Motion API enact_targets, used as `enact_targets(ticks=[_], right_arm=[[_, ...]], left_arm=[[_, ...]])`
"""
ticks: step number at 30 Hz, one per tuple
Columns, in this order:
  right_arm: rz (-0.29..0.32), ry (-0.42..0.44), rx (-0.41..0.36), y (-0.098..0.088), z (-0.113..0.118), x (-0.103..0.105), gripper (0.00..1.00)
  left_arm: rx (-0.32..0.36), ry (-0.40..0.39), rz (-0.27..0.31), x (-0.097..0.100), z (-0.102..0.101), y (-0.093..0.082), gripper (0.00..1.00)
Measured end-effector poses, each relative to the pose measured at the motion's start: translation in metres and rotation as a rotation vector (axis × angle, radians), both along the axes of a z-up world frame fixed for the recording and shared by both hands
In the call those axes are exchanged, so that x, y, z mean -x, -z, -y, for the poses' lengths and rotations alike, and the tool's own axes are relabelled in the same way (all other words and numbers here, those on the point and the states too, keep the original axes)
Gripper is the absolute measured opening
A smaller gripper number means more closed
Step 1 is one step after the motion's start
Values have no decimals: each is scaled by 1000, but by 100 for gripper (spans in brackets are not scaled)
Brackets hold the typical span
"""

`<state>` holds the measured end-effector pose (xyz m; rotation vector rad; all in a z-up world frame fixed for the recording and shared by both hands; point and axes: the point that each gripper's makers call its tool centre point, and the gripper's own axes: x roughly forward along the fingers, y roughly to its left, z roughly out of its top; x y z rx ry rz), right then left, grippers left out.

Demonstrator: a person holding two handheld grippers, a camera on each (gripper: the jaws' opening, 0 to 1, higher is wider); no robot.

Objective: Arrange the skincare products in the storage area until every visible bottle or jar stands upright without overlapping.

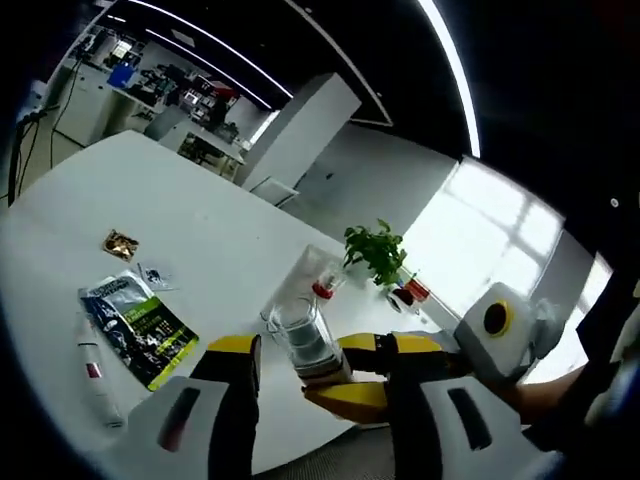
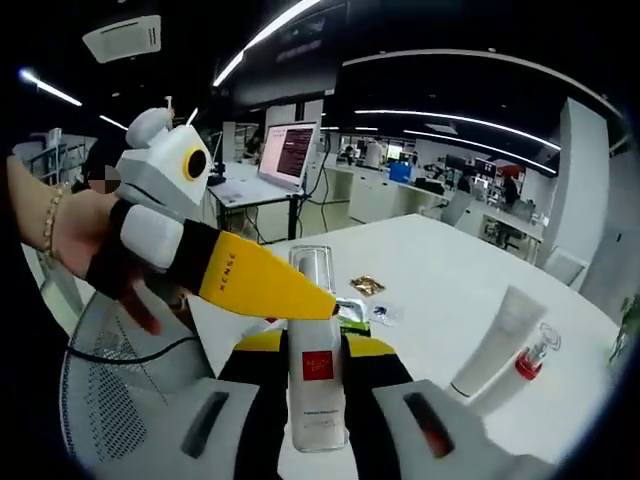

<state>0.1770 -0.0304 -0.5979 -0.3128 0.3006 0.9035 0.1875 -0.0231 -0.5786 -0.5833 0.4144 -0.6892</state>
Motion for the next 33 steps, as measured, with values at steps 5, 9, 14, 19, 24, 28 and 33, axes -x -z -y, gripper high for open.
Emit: enact_targets(ticks=[5, 9, 14, 19, 24, 28, 33], right_arm=[[12, 0, -7, -4, 1, 2, 20], [20, 1, -3, -5, 1, 1, 20], [26, -10, 0, -7, -2, 1, 20], [28, -20, 1, -5, -7, 0, 20], [26, -23, -12, -6, -9, -1, 20], [12, -25, -19, -5, -9, 0, 20], [-29, -42, -55, -6, -8, 6, 20]], left_arm=[[15, 6, -11, 1, 4, 1, 37], [16, 5, -12, 3, 6, 0, 29], [8, -22, -16, 4, 2, 2, 21], [-10, -48, -1, 2, -2, 2, 19], [-18, -56, 18, 2, -5, -1, 18], [-39, -21, 11, 4, -2, -2, 16], [-87, 37, 28, 5, 2, -2, 14]])
